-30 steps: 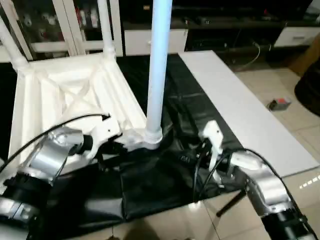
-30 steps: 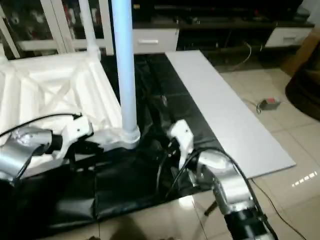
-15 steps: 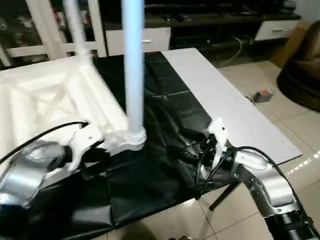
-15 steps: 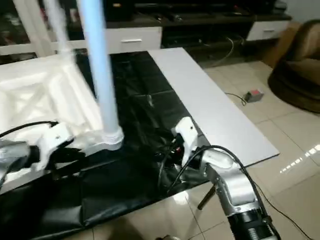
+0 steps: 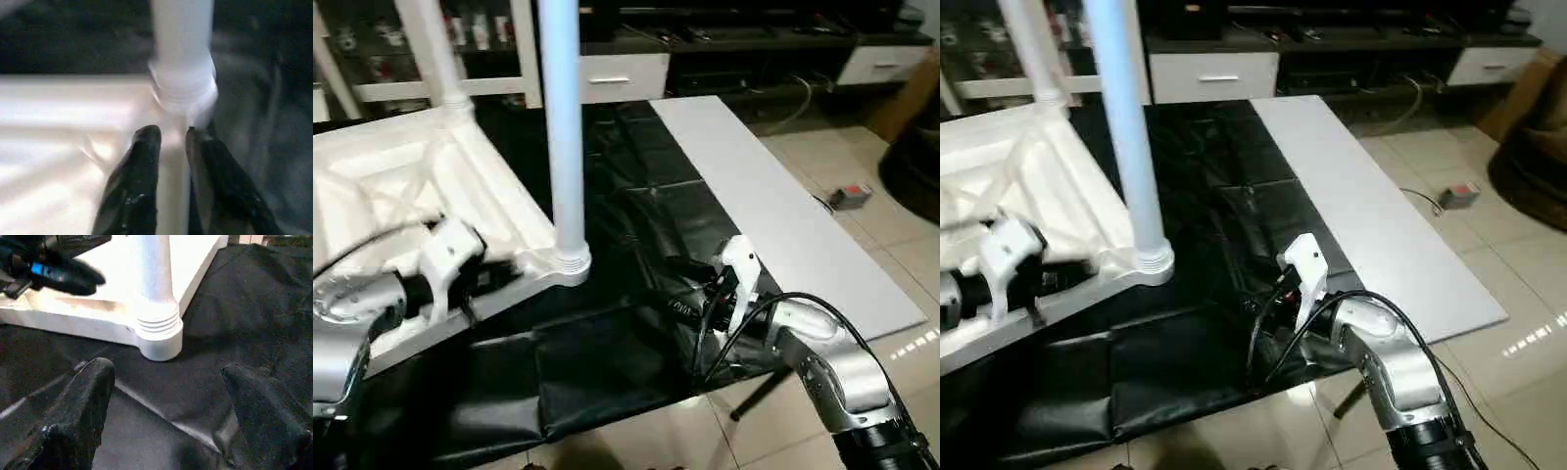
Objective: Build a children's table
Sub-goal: Rotate leg to tighten
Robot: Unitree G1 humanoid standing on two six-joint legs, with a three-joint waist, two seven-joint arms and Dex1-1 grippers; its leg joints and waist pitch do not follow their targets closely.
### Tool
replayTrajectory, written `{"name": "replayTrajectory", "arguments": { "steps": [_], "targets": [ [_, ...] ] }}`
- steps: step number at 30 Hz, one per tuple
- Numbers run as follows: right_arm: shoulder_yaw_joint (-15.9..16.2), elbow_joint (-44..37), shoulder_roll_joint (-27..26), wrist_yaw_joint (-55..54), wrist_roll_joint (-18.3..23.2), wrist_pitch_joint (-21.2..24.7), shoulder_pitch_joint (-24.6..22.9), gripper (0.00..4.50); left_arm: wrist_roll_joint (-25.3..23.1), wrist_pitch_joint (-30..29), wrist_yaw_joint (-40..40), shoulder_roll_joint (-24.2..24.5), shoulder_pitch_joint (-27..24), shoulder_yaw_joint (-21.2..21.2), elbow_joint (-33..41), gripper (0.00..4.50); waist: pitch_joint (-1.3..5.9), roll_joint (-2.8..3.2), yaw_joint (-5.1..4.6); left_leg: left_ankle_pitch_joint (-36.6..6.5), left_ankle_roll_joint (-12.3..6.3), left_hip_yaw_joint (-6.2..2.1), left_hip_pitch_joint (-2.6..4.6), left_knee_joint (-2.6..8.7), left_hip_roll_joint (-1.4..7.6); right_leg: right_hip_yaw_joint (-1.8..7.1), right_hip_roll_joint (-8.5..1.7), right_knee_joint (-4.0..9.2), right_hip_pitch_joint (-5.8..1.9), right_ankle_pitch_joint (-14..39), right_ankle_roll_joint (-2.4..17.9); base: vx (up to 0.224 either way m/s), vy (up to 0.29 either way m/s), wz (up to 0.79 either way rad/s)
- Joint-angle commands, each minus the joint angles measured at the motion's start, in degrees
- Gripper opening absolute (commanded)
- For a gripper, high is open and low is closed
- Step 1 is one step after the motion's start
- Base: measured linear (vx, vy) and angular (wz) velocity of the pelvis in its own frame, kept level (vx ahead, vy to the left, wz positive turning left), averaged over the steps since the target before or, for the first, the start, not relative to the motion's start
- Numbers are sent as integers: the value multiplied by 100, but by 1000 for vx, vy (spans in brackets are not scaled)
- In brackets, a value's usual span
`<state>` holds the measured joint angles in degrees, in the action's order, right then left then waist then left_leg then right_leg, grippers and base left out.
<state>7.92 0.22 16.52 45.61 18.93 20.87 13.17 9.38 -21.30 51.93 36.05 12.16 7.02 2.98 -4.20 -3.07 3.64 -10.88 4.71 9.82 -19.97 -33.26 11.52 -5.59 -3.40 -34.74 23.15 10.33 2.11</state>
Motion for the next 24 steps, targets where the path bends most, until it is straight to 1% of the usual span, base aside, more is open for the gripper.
{"name": "replayTrajectory", "arguments": {
  "steps": [1,2,3,4,5,6,7,8,9,10,11,12,13,14,15,16,17,18,19,20,21,22,23,24],
  "targets": [
    [-173,-262,-52,-297,-30,-40,-197,381,261,59,-610,-600,42,302,244,142,370,185,36,-1385,-4,-61,66,395,213,382,-467,475,-274,1653,902,0,0,0],
    [-173,-262,-52,-297,-30,-40,-197,381,261,59,-610,-600,42,302,244,142,370,176,31,-1375,21,-61,37,399,230,392,-473,466,-292,1562,920,0,0,0],
    [-210,-339,-104,-438,-77,-104,-278,381,306,94,-861,-865,-8,358,398,142,377,173,60,-1367,26,-67,45,395,229,386,-473,463,-286,1481,931,0,0,0],
    [-214,-435,-136,-643,-261,-286,-382,381,315,96,-1186,-1207,-195,326,681,142,380,212,64,-1362,48,-78,21,404,235,387,-473,448,-301,1430,927,0,0,0],
    [-214,-435,-136,-643,-261,-286,-382,381,315,96,-1186,-1207,-195,326,681,142,372,178,46,-1405,54,-75,-1,408,249,391,-479,463,-310,1445,909,0,0,0],
    [-224,-533,-178,-784,-318,-285,-484,381,307,66,-1445,-1482,-400,266,941,142,346,138,114,-1355,-214,-314,-325,489,119,152,-599,348,-552,1419,926,0,0,0],
    [-195,-642,-196,-844,-370,-315,-575,381,326,-24,-1619,-1690,-594,213,1147,142,386,279,15,-1475,-595,-524,-275,440,161,-70,-541,386,-487,1199,958,-15,-12,35],
    [-136,-853,-233,-940,-407,-305,-733,381,290,37,-1934,-1976,-951,76,1440,142,394,333,-91,-1584,-675,-775,-346,491,318,-190,-463,296,-563,864,1028,12,-35,53],
    [-101,-984,-260,-970,-379,-262,-829,381,259,99,-2118,-2115,-1154,6,1570,142,336,357,-129,-1945,-757,-906,-318,608,445,-238,-368,230,-531,924,1035,12,-35,53],
    [-78,-1047,-281,-994,-374,-257,-889,381,224,127,-2241,-2202,-1293,-31,1631,142,318,415,-261,-2370,-1023,-1297,-217,793,639,-246,-195,-104,-473,1058,1118,49,-63,51],
    [-69,-1080,-310,-1026,-358,-241,-935,381,141,184,-2350,-2258,-1426,-72,1663,142,305,410,-293,-2496,-1268,-1547,-51,841,651,-141,-84,-331,-296,1379,1360,52,-118,60],
    [-67,-1094,-336,-1054,-343,-225,-967,381,60,236,-2428,-2289,-1527,-104,1676,142,304,404,-283,-2432,-1326,-1618,-45,857,614,-66,-80,-388,-274,1440,1510,52,-118,60],
    [-74,-1072,-375,-1103,-339,-234,-1002,381,-72,290,-2537,-2329,-1664,-140,1670,142,265,264,-256,-2309,-1275,-1629,-230,900,412,83,-134,-359,-363,1639,1779,5,-192,68],
    [-74,-1072,-375,-1103,-339,-234,-1002,381,-72,290,-2537,-2329,-1664,-140,1670,142,265,264,-256,-2309,-1275,-1629,-230,900,412,83,-134,-359,-363,1639,1779,-18,-253,69],
    [-98,-1027,-422,-1188,-355,-262,-1028,381,-393,492,-2711,-2349,-1795,-192,1626,142,243,95,-106,-2297,-559,-1326,-487,457,-172,167,-325,174,-414,2986,2140,-18,-253,69],
    [-108,-1007,-453,-1269,-375,-288,-1052,381,-632,616,-2850,-2383,-1881,-227,1625,142,240,-34,-65,-2015,-314,-981,-280,-523,-503,57,-606,813,-136,3977,2381,-61,-285,79],
    [-184,-963,-530,-1418,-391,-340,-1060,381,-774,434,-3055,-2456,-1899,-194,1578,142,135,-100,21,-1536,-664,-129,-250,-1692,-399,-231,-892,1107,-191,4918,1851,-56,-247,56],
    [-328,-896,-639,-1650,-393,-342,-1027,381,-822,313,-3257,-2574,-1880,-107,1515,142,137,-145,-68,-1691,-714,-34,-133,-1453,-505,227,-567,1015,-148,4714,1400,-56,-247,56],
    [-429,-875,-723,-1830,-400,-326,-1010,381,-792,174,-3475,-2676,-1864,-45,1507,142,176,-203,102,-1707,-856,-47,-175,-1070,-496,479,-695,813,-533,4140,341,23,-218,24],
    [-490,-863,-777,-1941,-406,-310,-998,381,-763,104,-3620,-2733,-1854,-9,1502,142,213,-143,228,-1498,-940,-86,16,-743,-467,581,-760,896,-587,3956,-324,-7,-242,40],
    [-490,-863,-777,-1941,-406,-310,-998,381,-763,104,-3620,-2733,-1854,-9,1502,142,280,-76,374,-1172,-1022,-178,330,-231,-207,589,-548,832,-466,3230,-1422,-7,-242,40],
    [-510,-870,-803,-1994,-416,-293,-997,381,-730,104,-3724,-2742,-1862,-17,1512,142,316,-152,351,-1090,-1111,-284,189,-168,-125,501,-485,723,-636,2692,-1796,-37,-220,33],
    [-513,-868,-833,-2036,-424,-275,-999,381,-764,129,-3754,-2685,-1801,-88,1488,142,334,-207,423,-897,-1268,-208,228,-176,-36,485,-578,871,-585,2698,-2176,-13,-150,16],
    [-515,-849,-864,-2084,-423,-257,-1000,381,-822,176,-3764,-2629,-1725,-154,1450,142,340,-266,603,-718,-1160,-79,81,-365,-322,794,-723,949,-658,3120,-2541,-13,-150,16]
  ]
}}
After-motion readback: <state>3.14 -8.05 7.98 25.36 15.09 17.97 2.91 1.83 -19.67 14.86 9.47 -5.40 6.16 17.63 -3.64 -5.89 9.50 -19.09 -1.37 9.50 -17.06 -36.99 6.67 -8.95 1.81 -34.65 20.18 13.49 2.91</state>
